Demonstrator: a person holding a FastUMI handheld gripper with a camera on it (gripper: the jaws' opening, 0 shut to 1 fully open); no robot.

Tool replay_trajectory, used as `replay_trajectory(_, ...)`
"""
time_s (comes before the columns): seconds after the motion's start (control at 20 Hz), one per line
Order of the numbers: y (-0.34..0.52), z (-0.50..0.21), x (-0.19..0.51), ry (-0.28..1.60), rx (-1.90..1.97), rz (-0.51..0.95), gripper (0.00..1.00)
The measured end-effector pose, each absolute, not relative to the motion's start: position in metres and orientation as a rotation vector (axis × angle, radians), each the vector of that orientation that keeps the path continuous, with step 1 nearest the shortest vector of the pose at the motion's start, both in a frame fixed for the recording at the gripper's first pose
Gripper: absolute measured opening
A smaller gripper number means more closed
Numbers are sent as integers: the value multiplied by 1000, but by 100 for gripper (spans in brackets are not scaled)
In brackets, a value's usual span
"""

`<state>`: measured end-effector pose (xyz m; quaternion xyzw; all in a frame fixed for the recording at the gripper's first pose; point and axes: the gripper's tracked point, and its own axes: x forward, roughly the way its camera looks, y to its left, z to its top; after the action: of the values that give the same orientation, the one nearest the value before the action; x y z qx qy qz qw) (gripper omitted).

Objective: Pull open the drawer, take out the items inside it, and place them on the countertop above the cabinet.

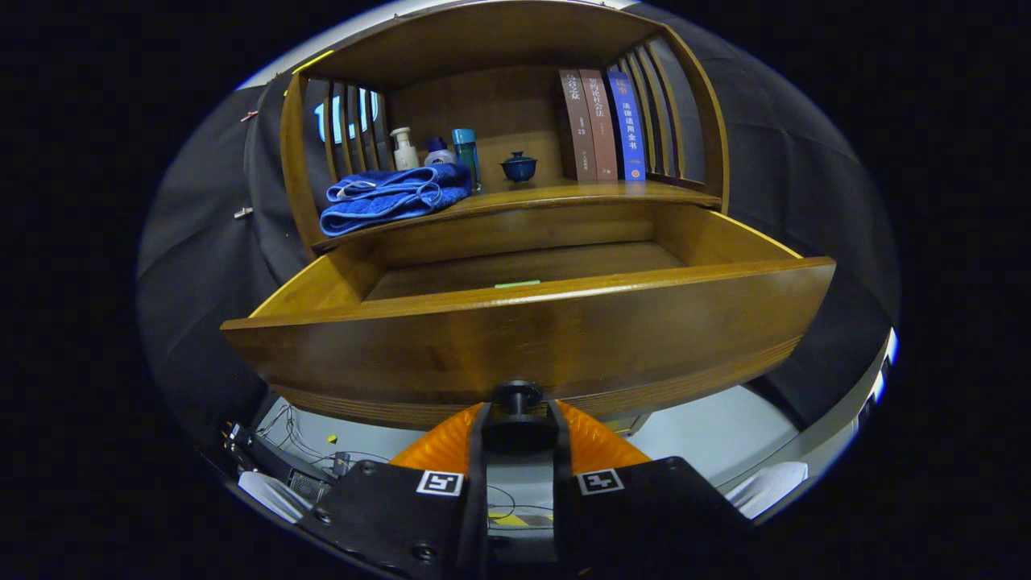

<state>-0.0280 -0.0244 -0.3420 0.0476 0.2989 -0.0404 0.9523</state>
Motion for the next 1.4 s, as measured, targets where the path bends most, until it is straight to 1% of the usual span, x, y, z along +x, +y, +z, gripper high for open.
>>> replay_trajectory(0.25, -24, -347, -32, 615, 84, -83, 37)
replay_trajectory(0.6, -31, -335, -55, 646, 126, -119, 100)
replay_trajectory(0.85, -20, -271, -56, 588, 129, -66, 100)
replay_trajectory(1.0, -13, -244, -35, 587, 131, -31, 100)
replay_trajectory(1.1, -14, -229, -13, 591, 159, -39, 100)
replay_trajectory(1.2, -22, -224, 16, 606, 169, -75, 99)
replay_trajectory(1.4, -20, -240, 66, 714, 138, -69, 100)
